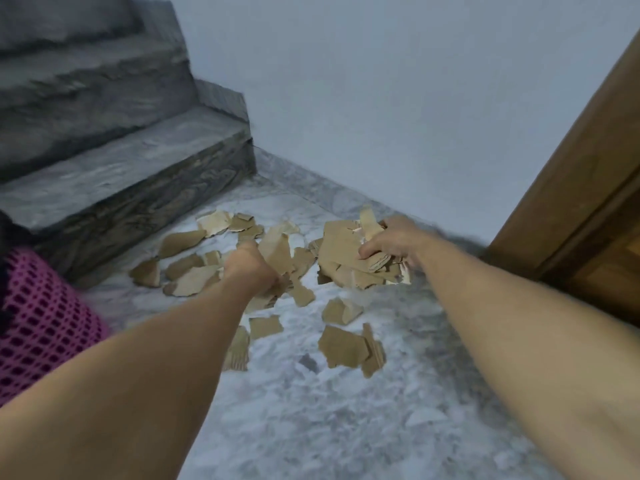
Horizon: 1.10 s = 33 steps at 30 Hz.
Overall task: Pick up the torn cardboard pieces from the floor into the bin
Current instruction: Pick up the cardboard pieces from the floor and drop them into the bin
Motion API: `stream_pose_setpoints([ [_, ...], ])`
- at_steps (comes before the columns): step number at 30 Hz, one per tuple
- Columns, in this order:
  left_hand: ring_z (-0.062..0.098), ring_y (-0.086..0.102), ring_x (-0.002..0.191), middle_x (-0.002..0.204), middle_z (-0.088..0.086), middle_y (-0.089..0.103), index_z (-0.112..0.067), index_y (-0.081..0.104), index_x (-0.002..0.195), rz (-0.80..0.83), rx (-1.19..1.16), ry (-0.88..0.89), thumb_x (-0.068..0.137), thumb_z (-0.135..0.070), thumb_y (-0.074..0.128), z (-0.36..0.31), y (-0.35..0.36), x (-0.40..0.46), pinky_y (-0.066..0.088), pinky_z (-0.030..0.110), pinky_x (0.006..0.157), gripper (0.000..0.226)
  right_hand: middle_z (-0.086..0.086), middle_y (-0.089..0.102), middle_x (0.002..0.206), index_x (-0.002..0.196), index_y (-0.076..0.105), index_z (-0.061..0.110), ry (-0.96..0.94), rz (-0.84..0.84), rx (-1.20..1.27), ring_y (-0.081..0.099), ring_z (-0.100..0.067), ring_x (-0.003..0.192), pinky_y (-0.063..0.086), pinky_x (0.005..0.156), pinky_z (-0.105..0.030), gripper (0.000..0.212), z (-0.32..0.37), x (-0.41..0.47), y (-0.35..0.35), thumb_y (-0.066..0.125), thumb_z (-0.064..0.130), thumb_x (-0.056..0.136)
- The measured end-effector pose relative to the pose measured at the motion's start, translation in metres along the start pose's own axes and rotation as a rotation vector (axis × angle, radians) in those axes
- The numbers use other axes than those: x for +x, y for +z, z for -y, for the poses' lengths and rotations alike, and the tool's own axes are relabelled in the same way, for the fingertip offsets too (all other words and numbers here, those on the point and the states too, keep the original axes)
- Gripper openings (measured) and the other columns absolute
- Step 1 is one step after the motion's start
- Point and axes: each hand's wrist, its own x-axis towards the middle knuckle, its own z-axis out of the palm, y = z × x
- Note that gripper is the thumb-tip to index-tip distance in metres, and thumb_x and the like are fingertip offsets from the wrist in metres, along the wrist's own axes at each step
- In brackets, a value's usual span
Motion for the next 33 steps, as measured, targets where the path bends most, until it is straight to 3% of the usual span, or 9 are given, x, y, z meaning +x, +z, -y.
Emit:
stream_pose_setpoints([
  [4,0.029,0.064,0.097,0.107,0.013,0.064,-0.008,0.054,0.116,-0.11,0.028,0.016,0.073,-0.018,0.079,0.022,-0.086,-0.013,0.058,0.037,0.077,0.051,-0.012,0.071,0.094,0.108,0.064,0.003,-0.116,0.041,-0.026,0.068,-0.018,0.069,0.051,0.049,-0.02,0.057,0.067,-0.033,0.012,0.091,0.006,0.058],
  [7,0.031,0.06,0.105,0.114,0.015,0.06,-0.006,0.052,0.119,-0.184,0.047,-0.013,0.08,-0.013,0.072,0.05,-0.146,-0.016,0.05,0.034,0.074,0.044,-0.01,0.068,0.091,0.121,0.059,-0.001,-0.198,0.076,-0.026,0.065,-0.016,0.063,0.046,0.043,-0.017,0.069,0.116,-0.054,0.043,0.091,0.006,0.06],
  [10,0.031,0.06,0.106,0.117,0.015,0.061,-0.004,0.054,0.122,-0.228,0.054,-0.054,0.086,-0.013,0.064,0.091,-0.201,-0.023,0.049,0.035,0.076,0.038,-0.006,0.061,0.083,0.129,0.051,0.003,-0.276,0.142,-0.059,0.064,-0.016,0.068,0.053,0.055,-0.025,0.077,0.163,-0.075,0.09,0.09,0.008,0.063],
  [14,0.032,0.063,0.104,0.113,0.017,0.065,-0.001,0.059,0.119,-0.278,0.035,-0.131,0.083,-0.011,0.067,0.156,-0.265,-0.035,0.053,0.036,0.083,0.038,-0.007,0.063,0.084,0.105,0.055,0.004,-0.339,0.185,-0.075,0.065,-0.017,0.069,0.054,0.056,-0.026,0.059,0.226,-0.103,0.161,0.092,0.012,0.06],
  [19,0.029,0.062,0.095,0.107,0.014,0.064,-0.003,0.06,0.114,-0.34,0.022,-0.277,0.082,-0.011,0.069,0.247,-0.333,-0.044,0.05,0.033,0.074,0.035,-0.008,0.067,0.099,0.124,0.056,0.003,-0.419,0.21,-0.034,0.07,-0.026,0.089,0.059,0.085,-0.044,0.089,0.299,-0.132,0.267,0.097,0.02,0.047],
  [25,0.03,0.059,0.091,0.099,0.013,0.061,-0.003,0.058,0.111,-0.37,-0.104,-0.389,0.09,-0.012,0.05,0.337,-0.36,-0.039,0.051,0.038,0.078,0.024,-0.013,0.064,0.117,0.129,0.049,0.003,-0.397,0.244,0.013,0.064,-0.029,0.105,0.053,0.094,-0.041,0.088,0.344,-0.157,0.387,0.094,0.017,0.055],
  [28,0.032,0.057,0.095,0.099,0.013,0.055,0.0,0.055,0.112,-0.366,-0.202,-0.411,0.092,-0.012,0.046,0.372,-0.358,-0.028,0.048,0.038,0.078,0.025,-0.012,0.058,0.128,0.132,0.045,0.004,-0.366,0.229,0.025,0.058,-0.03,0.116,0.049,0.093,-0.034,0.075,0.353,-0.156,0.432,0.085,0.027,0.074],
  [30,0.033,0.059,0.096,0.098,0.015,0.058,0.004,0.057,0.11,-0.347,-0.272,-0.419,0.092,-0.01,0.046,0.392,-0.352,-0.021,0.05,0.039,0.079,0.025,-0.014,0.053,0.136,0.141,0.04,0.006,-0.331,0.266,0.026,0.054,-0.033,0.122,0.047,0.091,-0.038,0.071,0.354,-0.153,0.456,0.072,0.039,0.087],
  [33,0.029,0.055,0.088,0.092,0.015,0.056,0.001,0.056,0.093,-0.273,-0.302,-0.402,0.093,-0.009,0.051,0.412,-0.341,-0.013,0.047,0.037,0.075,0.012,-0.016,0.055,0.118,0.142,0.043,0.005,-0.289,0.33,-0.028,0.059,-0.032,0.105,0.055,0.085,-0.041,0.056,0.349,-0.146,0.48,0.055,0.038,0.098],
])
